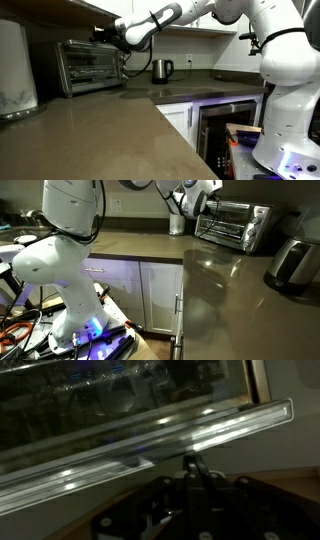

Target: Open the oven door

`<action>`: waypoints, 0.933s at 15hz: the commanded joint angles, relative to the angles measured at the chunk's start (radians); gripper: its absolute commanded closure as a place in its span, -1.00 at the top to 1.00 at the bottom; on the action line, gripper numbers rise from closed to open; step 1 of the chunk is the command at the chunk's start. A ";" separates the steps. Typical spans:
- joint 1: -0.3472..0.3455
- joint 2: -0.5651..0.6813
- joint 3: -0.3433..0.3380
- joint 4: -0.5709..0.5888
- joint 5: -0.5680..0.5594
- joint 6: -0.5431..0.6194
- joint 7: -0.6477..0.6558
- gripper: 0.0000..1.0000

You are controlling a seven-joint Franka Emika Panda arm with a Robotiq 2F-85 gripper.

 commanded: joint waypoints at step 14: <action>-0.019 -0.168 -0.030 -0.154 0.020 -0.082 0.049 -1.00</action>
